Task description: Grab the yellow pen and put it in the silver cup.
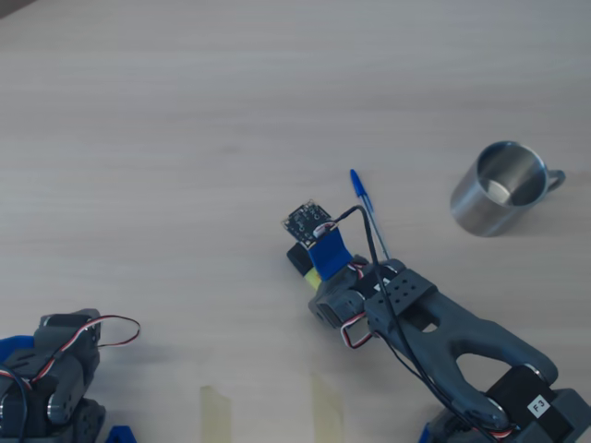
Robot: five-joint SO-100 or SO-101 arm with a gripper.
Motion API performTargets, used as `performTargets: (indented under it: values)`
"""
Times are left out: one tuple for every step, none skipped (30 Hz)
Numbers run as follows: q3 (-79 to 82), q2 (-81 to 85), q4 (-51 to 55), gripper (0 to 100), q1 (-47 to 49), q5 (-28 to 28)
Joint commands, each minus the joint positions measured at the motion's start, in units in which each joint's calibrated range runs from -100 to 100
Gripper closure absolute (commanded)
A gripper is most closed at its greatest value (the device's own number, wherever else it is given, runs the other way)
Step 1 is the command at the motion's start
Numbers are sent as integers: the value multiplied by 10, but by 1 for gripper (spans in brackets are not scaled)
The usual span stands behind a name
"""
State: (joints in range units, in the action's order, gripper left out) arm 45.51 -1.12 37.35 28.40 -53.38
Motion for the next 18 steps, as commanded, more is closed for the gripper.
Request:
performTargets:
  values:
    - [-15, -14, -20, 72, 0, 3]
    - [-16, -15, -21, 72, 0, 3]
    - [-16, -15, -20, 72, 0, 3]
    - [-15, -15, -20, 72, 0, 3]
    - [-15, -13, -21, 72, 1, 3]
    - [-16, -13, -21, 72, 2, 3]
    - [-17, -13, -21, 72, 2, 3]
    - [-17, -13, -21, 72, 2, 3]
    - [-17, -13, -21, 72, 2, 3]
    - [-17, -12, -21, 72, 3, 3]
    - [-15, -11, -21, 72, 3, 3]
    - [-13, -10, -21, 72, 4, 3]
    - [-13, -10, -21, 72, 4, 3]
    - [-12, -10, -21, 72, 4, 3]
    - [-12, -10, -21, 74, 5, 3]
    - [-12, -10, -21, 76, 5, 3]
    - [-12, -10, -21, 79, 5, 3]
    - [-12, -10, -21, 83, 5, 3]
